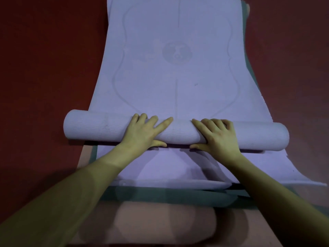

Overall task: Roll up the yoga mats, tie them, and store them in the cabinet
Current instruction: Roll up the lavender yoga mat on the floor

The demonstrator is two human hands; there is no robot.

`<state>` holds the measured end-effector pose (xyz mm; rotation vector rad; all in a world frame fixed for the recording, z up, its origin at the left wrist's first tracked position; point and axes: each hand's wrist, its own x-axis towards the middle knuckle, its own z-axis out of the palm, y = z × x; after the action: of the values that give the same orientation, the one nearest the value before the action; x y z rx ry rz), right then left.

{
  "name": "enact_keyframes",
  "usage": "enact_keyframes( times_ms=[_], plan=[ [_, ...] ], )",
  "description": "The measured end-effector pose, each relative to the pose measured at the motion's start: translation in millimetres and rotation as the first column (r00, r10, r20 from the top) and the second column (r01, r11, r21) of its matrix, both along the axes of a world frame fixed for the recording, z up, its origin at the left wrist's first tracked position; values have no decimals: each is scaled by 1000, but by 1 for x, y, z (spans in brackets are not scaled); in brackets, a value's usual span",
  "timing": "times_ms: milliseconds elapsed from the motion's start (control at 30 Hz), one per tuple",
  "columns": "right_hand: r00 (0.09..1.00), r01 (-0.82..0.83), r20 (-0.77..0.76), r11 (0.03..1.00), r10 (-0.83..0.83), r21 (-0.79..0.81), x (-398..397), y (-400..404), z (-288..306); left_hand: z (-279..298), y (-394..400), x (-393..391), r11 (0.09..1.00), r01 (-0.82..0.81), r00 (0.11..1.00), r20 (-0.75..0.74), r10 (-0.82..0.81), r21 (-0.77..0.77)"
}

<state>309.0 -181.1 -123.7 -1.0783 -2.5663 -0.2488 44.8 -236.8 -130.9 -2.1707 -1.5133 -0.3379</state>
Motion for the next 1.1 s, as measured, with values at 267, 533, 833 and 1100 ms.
enact_keyframes(
  times_ms=[267,533,833,1100],
  plan=[
    [999,-32,-22,999,31,-27,14,-47,4,3,-52,10,998,35,998,54,-33,-44],
    [999,11,-40,993,-7,121,13,-72,-10,1,-57,10,988,37,991,134,-17,-147],
    [993,107,44,994,-106,-18,-3,-43,2,5,-31,6,987,23,999,49,-15,-156],
    [993,118,-12,992,-118,47,-17,-29,-5,12,-37,16,954,-151,968,158,196,-259]
  ],
)
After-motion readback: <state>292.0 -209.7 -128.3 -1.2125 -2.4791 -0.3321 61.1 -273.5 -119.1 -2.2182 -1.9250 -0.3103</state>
